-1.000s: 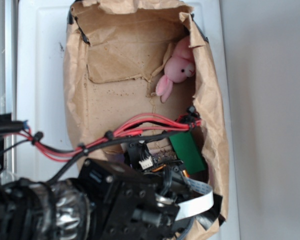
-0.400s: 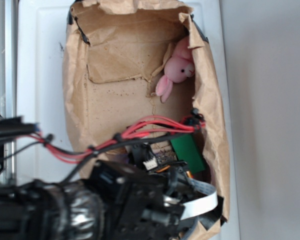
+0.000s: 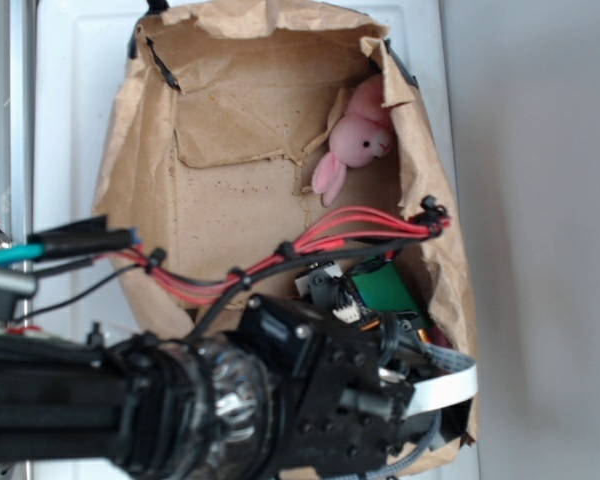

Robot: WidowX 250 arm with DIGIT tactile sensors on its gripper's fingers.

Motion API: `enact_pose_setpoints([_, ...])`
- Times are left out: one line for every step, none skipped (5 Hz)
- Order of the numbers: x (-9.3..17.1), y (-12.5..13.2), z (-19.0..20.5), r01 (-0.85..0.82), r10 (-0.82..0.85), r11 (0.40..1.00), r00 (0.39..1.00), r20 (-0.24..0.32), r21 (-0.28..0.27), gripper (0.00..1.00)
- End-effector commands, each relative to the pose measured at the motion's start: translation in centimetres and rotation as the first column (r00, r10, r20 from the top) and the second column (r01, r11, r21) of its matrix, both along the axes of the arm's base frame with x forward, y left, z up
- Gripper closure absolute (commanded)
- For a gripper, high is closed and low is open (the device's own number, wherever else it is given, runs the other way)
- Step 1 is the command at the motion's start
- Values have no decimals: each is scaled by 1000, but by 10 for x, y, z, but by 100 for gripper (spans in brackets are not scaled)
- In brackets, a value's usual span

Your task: Grab the rock.

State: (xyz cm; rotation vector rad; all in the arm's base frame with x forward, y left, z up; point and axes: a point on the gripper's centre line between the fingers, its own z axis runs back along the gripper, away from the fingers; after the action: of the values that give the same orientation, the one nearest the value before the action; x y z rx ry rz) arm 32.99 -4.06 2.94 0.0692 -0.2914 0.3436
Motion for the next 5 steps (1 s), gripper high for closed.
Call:
enact_pose_setpoints([20,9,0,-43,42,999,998,47,31,0])
enact_pose_setpoints([20,9,-1,-54,51,998,997,60,41,100])
enact_pose_setpoints([18,9,-1,-54,50,997,996,75,54,100])
enact_pose_setpoints([17,10,-1,-59,54,996,996,72,62,100])
enact_pose_setpoints([11,8,9,-55,52,997,997,60,50,100])
